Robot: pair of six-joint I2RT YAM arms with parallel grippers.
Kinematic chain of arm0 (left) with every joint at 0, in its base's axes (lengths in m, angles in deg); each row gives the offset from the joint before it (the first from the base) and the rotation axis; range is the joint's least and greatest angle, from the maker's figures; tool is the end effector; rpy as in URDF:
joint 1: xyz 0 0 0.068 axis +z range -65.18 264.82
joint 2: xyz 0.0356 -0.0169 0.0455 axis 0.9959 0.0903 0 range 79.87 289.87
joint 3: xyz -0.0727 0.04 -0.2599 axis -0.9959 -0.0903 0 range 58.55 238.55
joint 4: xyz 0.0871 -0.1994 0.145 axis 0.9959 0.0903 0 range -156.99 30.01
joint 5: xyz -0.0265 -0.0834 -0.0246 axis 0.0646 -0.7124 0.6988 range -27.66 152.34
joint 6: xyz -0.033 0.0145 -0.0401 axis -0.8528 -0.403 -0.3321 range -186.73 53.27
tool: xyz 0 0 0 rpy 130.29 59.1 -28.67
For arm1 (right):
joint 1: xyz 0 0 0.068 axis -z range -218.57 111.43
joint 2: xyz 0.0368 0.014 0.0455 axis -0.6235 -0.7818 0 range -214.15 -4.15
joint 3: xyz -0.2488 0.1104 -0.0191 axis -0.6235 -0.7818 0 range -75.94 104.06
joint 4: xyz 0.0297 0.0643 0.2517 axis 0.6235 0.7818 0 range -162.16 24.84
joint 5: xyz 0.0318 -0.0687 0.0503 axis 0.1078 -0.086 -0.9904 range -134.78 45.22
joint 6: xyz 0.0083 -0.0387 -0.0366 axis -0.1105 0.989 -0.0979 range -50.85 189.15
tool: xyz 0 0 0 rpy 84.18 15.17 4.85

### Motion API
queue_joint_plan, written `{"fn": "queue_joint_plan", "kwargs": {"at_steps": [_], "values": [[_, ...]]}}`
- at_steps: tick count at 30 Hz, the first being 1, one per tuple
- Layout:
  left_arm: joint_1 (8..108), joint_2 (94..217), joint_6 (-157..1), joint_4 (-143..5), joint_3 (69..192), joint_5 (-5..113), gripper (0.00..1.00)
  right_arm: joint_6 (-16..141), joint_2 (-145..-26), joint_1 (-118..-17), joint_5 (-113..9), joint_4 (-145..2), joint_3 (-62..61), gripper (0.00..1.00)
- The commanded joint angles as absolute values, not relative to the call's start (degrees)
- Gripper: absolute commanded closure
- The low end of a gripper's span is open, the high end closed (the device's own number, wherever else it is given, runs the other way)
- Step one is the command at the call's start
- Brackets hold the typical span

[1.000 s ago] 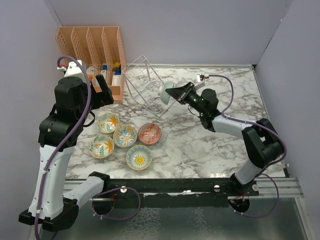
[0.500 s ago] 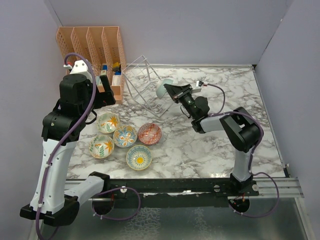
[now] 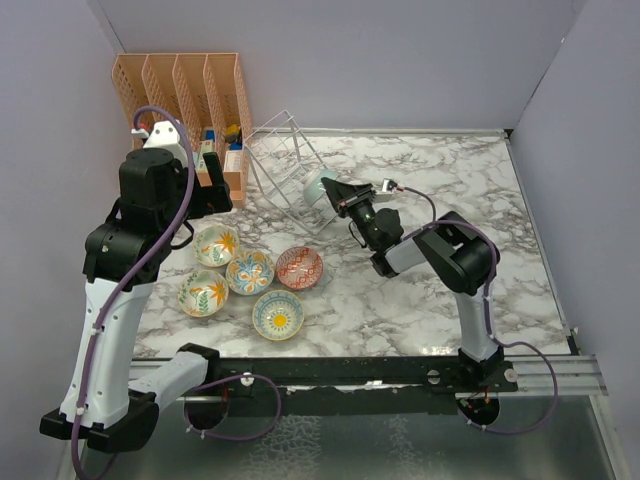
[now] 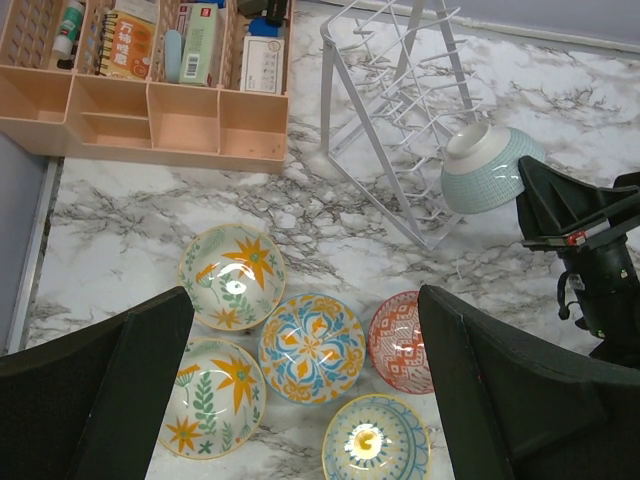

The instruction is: Load the bowls into the dish rack

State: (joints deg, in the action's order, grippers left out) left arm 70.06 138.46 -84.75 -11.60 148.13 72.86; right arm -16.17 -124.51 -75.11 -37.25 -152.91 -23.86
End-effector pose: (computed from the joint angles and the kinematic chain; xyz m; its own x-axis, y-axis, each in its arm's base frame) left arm 0.1572 -0.0348 0.4714 -0.4077 -0.2071 -0.8893 -0.0383 0.9770 -0.2099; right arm 0.3295 0.2383 0.1595 -0.4717 0.8802 -0.0514 -0.2126 -0.0569 0.9755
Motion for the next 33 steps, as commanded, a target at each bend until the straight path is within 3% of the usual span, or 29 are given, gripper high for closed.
{"fn": "queue_joint_plan", "kwargs": {"at_steps": [1, 22, 33], "values": [[69.7, 137.4, -83.4, -11.6, 147.9, 71.6, 0.02, -18.1, -126.3, -75.0, -33.2, -162.7, -23.7, 0.99], [69.3, 137.9, -83.3, -12.1, 147.0, 71.5, 0.02, -22.7, -137.8, -74.1, -33.8, -167.1, -19.8, 0.98], [69.3, 137.6, -83.8, -12.4, 146.2, 71.1, 0.02, -22.1, -136.2, -73.9, -35.4, -165.9, -23.5, 0.75]]}}
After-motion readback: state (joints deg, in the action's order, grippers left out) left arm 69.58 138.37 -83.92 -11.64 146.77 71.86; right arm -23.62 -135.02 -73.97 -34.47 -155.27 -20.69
